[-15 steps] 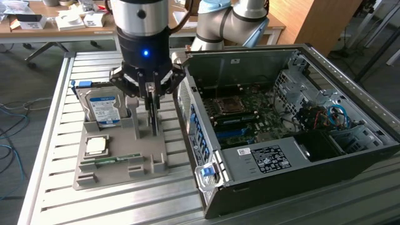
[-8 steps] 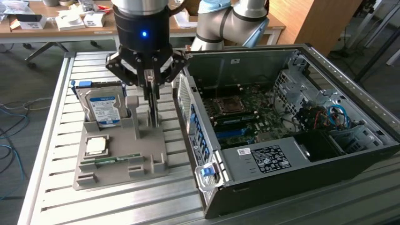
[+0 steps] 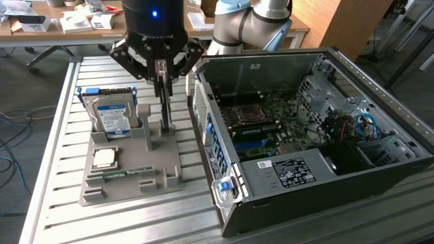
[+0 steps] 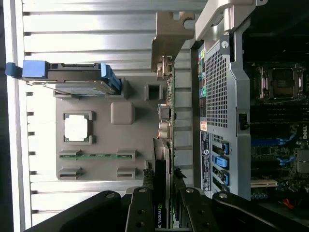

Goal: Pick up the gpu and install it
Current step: 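Pick up the gpu and move the gpu toward the slot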

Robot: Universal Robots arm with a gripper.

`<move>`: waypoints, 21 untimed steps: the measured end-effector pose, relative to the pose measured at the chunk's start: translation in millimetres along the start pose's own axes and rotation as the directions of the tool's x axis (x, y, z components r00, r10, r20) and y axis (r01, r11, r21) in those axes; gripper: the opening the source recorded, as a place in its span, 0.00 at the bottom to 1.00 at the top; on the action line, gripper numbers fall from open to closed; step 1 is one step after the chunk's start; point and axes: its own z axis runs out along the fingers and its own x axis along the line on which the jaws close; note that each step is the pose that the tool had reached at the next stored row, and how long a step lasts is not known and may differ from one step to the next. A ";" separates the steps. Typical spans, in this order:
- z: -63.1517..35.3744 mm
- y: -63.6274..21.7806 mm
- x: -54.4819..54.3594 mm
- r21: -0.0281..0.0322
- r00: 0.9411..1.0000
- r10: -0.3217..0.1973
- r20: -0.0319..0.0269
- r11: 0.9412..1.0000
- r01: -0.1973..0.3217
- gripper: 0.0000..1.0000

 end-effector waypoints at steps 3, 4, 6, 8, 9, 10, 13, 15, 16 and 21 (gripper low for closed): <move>-10.8 0.6 -0.3 0.000 1.000 0.000 0.000 1.000 0.000 0.26; -14.0 0.8 -0.4 0.000 1.000 0.000 0.000 1.000 0.000 0.26; -19.7 1.1 -0.5 0.000 1.000 0.000 0.000 1.000 0.000 0.26; -25.0 1.5 -0.6 0.000 1.000 0.000 0.000 1.000 0.000 0.26; -27.5 1.6 -0.7 0.000 1.000 0.000 0.000 1.000 0.000 0.26; -29.0 1.7 -0.7 0.000 1.000 0.000 0.000 1.000 0.000 0.26; -29.4 1.7 -0.7 0.000 1.000 0.000 0.000 1.000 0.000 0.26; -29.5 1.7 -0.8 0.000 1.000 0.000 0.000 1.000 0.000 0.26; -29.7 1.8 -1.6 0.000 1.000 0.000 0.000 1.000 0.000 0.26; -29.3 2.3 -11.9 0.000 1.000 0.000 0.000 1.000 0.000 0.26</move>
